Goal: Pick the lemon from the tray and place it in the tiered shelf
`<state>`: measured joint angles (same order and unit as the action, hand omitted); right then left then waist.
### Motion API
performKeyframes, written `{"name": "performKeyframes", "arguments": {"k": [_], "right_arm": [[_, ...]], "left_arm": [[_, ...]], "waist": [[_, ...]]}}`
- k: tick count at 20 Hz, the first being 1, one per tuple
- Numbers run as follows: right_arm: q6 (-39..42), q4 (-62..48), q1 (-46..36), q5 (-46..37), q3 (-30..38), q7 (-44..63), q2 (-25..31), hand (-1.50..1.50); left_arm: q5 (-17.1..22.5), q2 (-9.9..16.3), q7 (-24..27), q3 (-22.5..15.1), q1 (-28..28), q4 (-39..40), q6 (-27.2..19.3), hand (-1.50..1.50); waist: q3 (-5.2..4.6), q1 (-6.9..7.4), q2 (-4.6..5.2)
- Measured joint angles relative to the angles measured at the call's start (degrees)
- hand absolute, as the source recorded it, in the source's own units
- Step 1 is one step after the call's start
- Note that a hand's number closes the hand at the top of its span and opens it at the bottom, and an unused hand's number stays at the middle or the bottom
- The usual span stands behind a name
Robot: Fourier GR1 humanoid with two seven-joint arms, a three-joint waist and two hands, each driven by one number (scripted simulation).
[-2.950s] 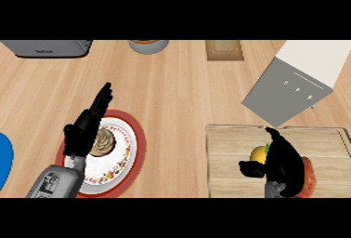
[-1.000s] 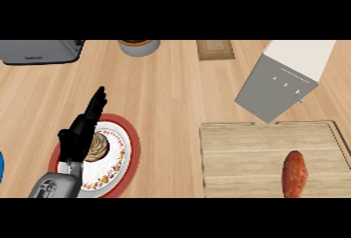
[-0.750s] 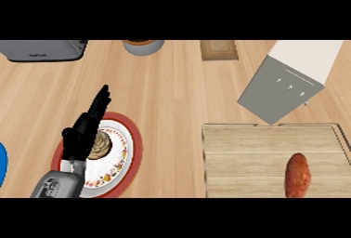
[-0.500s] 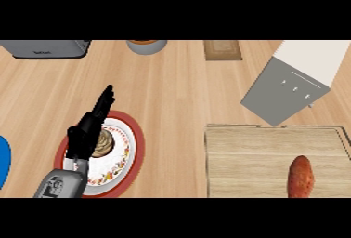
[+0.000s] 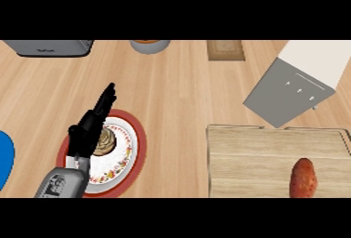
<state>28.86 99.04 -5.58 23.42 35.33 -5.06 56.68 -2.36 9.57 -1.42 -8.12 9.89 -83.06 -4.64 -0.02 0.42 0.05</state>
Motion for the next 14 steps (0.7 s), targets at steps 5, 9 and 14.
{"name": "performKeyframes", "arguments": {"k": [5, 9, 14], "right_arm": [[-2.57, -7.48, -9.10, -2.42, -3.71, 0.81, 2.25, 1.50], [-4.32, -12.21, -14.78, -6.27, -7.10, -0.95, 2.34, 1.50], [-8.53, -14.07, -20.61, -12.82, -11.91, -3.26, 0.70, 1.50]], "left_arm": [[-0.45, -0.01, -0.09, 1.12, 1.42, 1.25, 0.72, 0.00], [-0.54, -0.37, -0.32, 1.46, 1.05, 0.72, 1.50, 0.00], [-1.43, -1.44, 0.89, 1.67, 1.34, 2.39, 1.41, 0.00]], "waist": [[-0.01, 0.28, 0.09], [-0.01, 0.35, 0.09], [-0.01, 0.40, 0.11]]}}
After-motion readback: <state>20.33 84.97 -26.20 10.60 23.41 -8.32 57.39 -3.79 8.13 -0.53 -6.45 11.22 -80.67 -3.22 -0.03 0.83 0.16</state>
